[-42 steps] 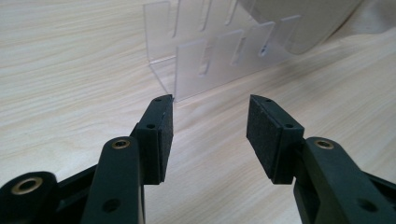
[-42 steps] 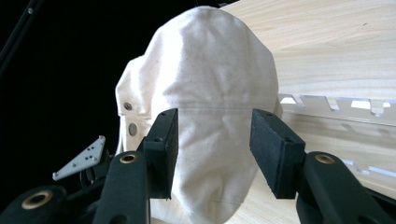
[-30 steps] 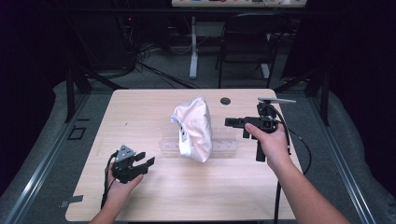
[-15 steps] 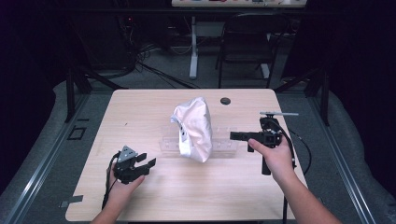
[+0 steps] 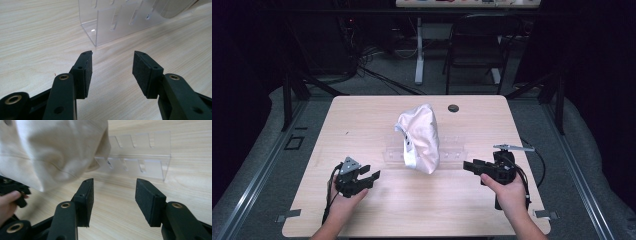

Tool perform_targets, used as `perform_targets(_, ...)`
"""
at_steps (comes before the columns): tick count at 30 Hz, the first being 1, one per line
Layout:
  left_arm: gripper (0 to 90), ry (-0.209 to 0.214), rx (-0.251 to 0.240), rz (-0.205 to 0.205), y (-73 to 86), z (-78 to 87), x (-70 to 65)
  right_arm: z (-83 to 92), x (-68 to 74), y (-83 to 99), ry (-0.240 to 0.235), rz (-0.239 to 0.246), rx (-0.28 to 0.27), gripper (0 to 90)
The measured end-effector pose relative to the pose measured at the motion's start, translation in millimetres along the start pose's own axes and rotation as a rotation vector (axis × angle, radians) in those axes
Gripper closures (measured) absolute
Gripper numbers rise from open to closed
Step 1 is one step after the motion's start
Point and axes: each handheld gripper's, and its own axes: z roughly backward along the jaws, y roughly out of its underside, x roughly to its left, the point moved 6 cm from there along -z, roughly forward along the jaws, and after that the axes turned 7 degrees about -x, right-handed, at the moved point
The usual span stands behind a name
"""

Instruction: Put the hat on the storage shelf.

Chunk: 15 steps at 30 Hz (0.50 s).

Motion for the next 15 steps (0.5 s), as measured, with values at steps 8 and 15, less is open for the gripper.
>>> perform_targets(8, 50.9, -0.002, 0.000, 0.000, 1.0, -2.1, -0.4, -7.6, -17.2, 30.8, 0.023, -0.008, -0.004, 49.2)
perform_targets(15, 50.9, 0.002, 0.010, -0.011, 2.2, -3.7, -2.9, -11.2, -25.5, 51.1, 0.071, 0.037, -0.036, 47.9)
